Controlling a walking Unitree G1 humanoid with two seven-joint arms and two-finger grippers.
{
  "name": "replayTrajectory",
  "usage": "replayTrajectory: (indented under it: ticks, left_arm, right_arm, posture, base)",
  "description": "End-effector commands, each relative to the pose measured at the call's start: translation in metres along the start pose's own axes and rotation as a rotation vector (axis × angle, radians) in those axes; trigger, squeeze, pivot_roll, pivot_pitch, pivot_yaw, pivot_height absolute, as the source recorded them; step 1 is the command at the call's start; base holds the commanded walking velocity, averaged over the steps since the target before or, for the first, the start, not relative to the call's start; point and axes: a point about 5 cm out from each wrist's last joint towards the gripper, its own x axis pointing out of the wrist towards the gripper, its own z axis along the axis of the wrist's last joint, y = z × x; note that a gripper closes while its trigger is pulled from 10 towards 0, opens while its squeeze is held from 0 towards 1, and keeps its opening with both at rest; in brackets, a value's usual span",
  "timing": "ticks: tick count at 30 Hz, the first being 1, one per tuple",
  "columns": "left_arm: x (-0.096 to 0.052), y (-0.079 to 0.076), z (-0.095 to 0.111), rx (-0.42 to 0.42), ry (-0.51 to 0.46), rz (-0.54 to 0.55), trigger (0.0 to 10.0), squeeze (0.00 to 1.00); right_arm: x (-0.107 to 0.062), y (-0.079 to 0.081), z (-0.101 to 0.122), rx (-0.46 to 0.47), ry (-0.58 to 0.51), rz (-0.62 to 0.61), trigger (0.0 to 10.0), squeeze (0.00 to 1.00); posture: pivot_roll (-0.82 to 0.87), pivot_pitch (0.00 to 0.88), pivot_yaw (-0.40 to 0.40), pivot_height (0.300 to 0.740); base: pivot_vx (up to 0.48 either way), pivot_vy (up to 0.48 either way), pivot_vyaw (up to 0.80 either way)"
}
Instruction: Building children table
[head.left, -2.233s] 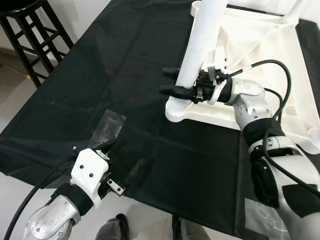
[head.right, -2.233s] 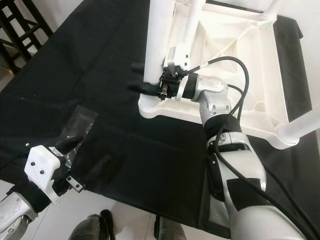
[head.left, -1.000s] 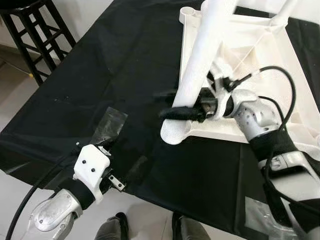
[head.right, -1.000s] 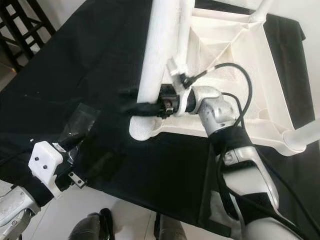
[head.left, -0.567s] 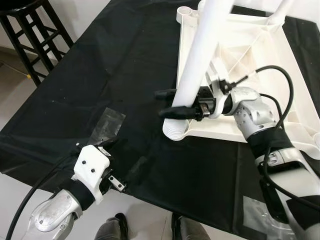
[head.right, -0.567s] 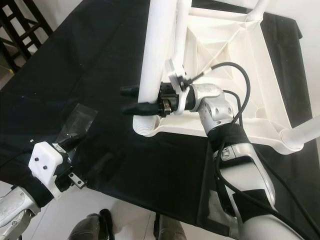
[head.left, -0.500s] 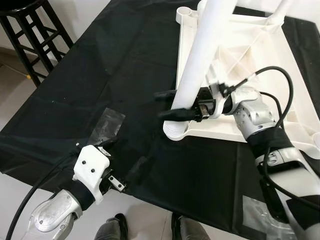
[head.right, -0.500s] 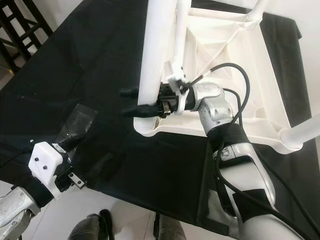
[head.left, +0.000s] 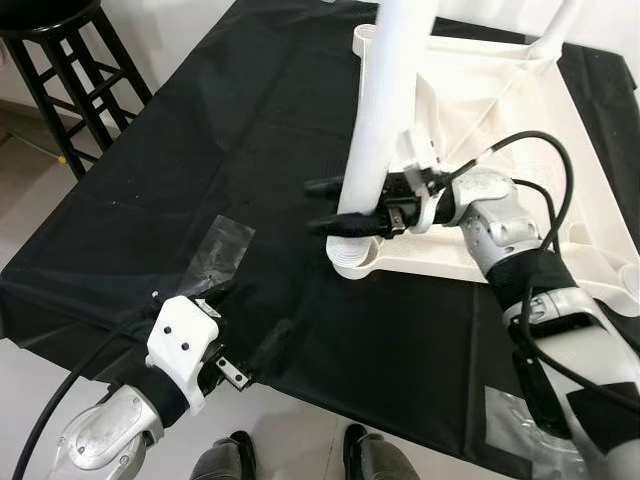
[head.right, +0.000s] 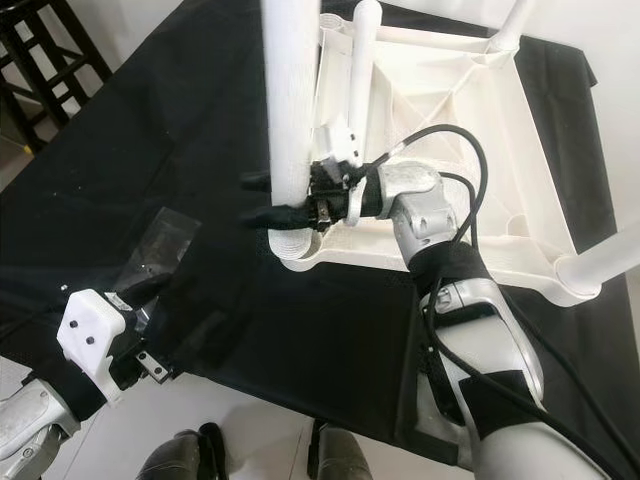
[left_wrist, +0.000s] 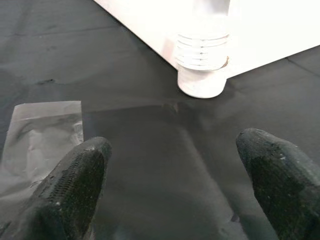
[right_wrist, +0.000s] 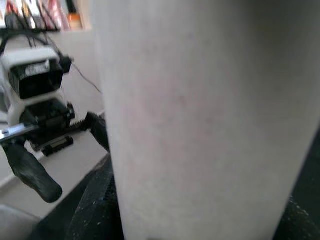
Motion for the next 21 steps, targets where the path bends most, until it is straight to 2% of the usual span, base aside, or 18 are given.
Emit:
replayTrajectory:
  ticks: [1,5,12,21]
  left_arm:
    - [-0.003,-0.003,0.001,0.0,0.004,-0.018,10.0,0.0]
    - [-0.003,-0.002,0.001,0.0,0.005,-0.018,10.0,0.0]
    - [-0.003,-0.002,0.002,0.001,0.006,-0.02,10.0,0.0]
    - [-0.004,-0.001,0.002,0.003,0.007,-0.02,10.0,0.0]
  right_arm:
    - [-0.005,0.004,-0.018,0.099,0.02,0.001,10.0,0.0]
    - [-0.011,0.006,-0.018,0.118,0.013,0.035,10.0,0.0]
    - [-0.016,0.013,-0.023,0.145,0.072,0.074,10.0,0.0]
    - [-0.015,0.009,-0.025,0.081,0.152,0.069,10.0,0.0]
  posture:
    - [0.03,0.327,-0.046,0.74]
    - [0.03,0.331,-0.044,0.74]
    - [0.04,0.341,-0.04,0.74]
    - [0.04,0.344,-0.036,0.74]
  base:
    - [0.0,0.0,0.0]
    - [0.0,0.0,0.0]
    - [0.0,0.0,0.0]
    - [0.0,0.0,0.0]
